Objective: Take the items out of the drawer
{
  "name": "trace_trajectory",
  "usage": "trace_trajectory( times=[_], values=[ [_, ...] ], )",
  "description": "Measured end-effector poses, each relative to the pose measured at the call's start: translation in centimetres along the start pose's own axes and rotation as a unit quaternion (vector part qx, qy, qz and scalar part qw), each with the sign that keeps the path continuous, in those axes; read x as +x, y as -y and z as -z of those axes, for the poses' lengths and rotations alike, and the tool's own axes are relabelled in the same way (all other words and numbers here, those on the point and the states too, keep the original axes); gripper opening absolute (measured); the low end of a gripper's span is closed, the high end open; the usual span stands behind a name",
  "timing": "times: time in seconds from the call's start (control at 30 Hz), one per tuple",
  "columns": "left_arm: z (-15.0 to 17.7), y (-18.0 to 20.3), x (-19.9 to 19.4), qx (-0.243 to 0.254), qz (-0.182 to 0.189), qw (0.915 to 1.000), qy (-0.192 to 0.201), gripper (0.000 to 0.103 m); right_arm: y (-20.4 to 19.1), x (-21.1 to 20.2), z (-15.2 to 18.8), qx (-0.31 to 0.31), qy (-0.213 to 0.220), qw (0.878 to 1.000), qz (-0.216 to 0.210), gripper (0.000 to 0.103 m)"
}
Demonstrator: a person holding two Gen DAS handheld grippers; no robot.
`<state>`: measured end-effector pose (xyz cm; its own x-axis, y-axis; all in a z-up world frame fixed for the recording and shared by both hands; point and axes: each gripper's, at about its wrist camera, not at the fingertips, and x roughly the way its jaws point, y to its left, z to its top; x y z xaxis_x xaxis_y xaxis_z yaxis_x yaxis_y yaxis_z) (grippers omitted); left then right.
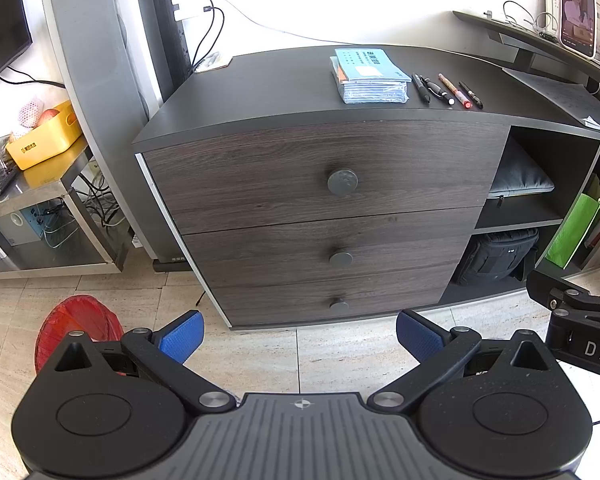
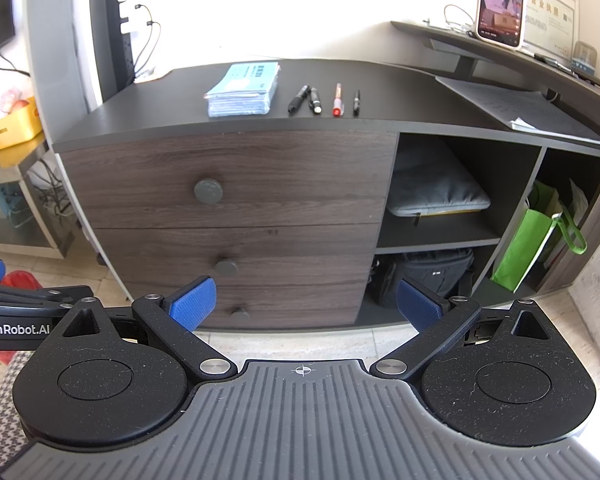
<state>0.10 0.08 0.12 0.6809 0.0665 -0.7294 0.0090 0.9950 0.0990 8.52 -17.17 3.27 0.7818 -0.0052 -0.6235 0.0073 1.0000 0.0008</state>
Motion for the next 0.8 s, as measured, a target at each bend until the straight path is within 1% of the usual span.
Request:
trace_trajectory(
  times=[0.57,0.8],
  values=[
    [0.01,-0.10,0.01,-0.001,0.000,1.0000,0.000,0.102,-0.05,-0.18,0.14,0.000,0.001,1.000,0.000,0.100],
    [-0.05,-0.16,0.62,0.001,0.004,0.9999,-0.009,0.102,0.32,-0.02,-0.05,0.004,-0.001,1.000,0.001,0.100]
  ],
)
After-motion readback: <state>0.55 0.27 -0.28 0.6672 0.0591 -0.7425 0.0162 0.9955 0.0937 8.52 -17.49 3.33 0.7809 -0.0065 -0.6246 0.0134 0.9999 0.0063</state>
